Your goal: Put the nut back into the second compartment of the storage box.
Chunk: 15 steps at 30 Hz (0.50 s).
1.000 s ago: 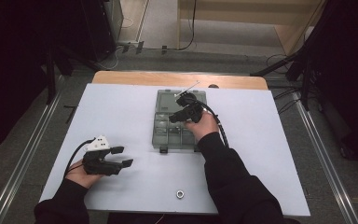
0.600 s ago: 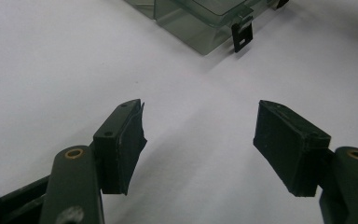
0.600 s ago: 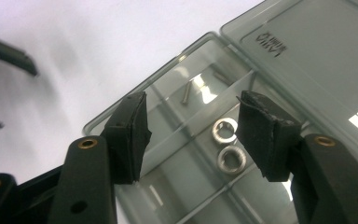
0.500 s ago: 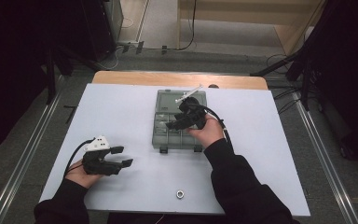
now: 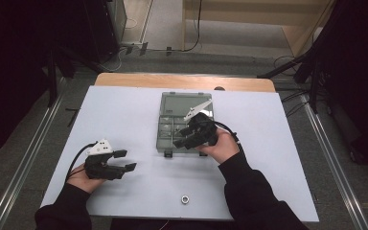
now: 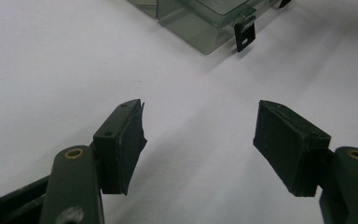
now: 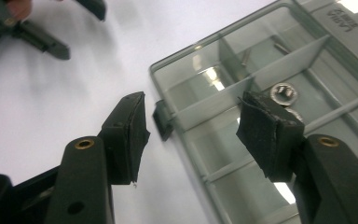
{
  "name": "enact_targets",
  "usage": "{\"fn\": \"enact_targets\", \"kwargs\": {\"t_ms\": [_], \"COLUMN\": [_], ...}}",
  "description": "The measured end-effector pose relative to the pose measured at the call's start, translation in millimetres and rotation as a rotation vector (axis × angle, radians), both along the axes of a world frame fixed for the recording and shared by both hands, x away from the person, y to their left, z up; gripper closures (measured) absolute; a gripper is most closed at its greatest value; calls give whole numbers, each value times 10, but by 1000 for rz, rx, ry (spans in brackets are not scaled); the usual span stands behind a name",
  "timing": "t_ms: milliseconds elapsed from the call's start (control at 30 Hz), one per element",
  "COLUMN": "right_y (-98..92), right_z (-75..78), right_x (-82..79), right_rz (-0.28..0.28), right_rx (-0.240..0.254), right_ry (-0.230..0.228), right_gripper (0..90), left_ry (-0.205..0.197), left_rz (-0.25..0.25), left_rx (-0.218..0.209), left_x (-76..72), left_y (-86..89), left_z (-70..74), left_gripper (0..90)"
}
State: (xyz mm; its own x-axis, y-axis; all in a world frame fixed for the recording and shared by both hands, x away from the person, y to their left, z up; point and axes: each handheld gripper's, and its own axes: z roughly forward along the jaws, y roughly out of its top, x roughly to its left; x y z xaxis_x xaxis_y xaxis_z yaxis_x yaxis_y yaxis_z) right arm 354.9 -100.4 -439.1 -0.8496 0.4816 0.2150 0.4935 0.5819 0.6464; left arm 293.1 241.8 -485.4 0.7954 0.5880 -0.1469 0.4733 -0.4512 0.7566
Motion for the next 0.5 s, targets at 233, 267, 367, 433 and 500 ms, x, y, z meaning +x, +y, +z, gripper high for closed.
{"fn": "enact_targets", "kwargs": {"t_ms": [233, 267, 367, 433, 500], "right_y": [-37, -40, -43, -36, -27], "right_z": [-17, -18, -25, -38, -55], "right_x": [-93, -104, -136, -160, -184], "right_rz": [66, 73, 98, 115, 135], "right_rx": [13, 12, 14, 12, 7], "right_ry": [-3, -1, 5, 15, 14], "right_gripper": [430, 430, 422, 417, 414], "left_ry": [2, 1, 3, 3, 2], "left_rz": [-3, -3, -3, -4, -4], "left_rx": [1, 0, 2, 4, 3], "left_x": [2, 1, 5, 6, 5], "left_y": [5, 4, 4, 4, 3], "left_z": [1, 0, -3, -4, -3], "left_gripper": [328, 328, 328, 328, 328]}}
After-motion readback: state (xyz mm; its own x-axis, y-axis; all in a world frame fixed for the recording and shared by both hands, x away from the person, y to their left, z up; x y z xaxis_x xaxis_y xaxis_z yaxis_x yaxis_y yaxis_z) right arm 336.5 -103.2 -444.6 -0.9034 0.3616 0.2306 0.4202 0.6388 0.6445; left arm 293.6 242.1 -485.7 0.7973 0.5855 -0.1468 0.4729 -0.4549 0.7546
